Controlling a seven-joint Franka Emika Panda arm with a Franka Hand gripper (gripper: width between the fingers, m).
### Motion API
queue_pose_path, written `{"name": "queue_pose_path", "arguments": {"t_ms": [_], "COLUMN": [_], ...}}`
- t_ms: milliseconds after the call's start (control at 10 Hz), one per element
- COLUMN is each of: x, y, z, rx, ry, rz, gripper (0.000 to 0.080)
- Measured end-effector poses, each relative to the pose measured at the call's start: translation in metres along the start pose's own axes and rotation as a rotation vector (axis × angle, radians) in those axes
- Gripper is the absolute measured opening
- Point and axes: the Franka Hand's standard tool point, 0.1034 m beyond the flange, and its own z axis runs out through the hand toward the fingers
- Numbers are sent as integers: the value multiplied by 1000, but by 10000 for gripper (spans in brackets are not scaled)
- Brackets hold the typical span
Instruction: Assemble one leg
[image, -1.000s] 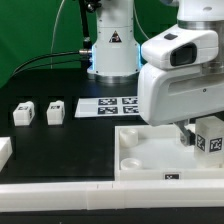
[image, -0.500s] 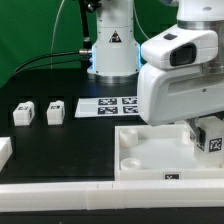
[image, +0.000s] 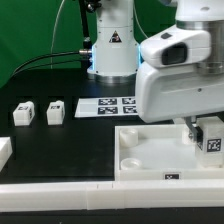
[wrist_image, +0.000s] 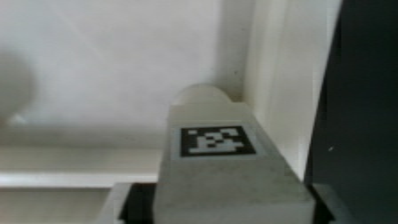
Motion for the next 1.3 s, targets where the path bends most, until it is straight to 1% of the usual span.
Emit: {"name": "queue_pose_path", "arguments": {"t_ms": [400, 500, 700, 800, 1000, 1300], "x": [1, 1, 0, 0, 1, 1], "y": [3, 3, 2, 1, 1, 1], "z": [-1, 0, 1, 2, 2, 2], "rx": [17, 17, 19, 30, 34, 37], "ry": [-7, -8, -13, -5, -6, -7], "rz": [509, 563, 765, 895, 987, 905], "gripper": [292, 294, 294, 294, 294, 294]}}
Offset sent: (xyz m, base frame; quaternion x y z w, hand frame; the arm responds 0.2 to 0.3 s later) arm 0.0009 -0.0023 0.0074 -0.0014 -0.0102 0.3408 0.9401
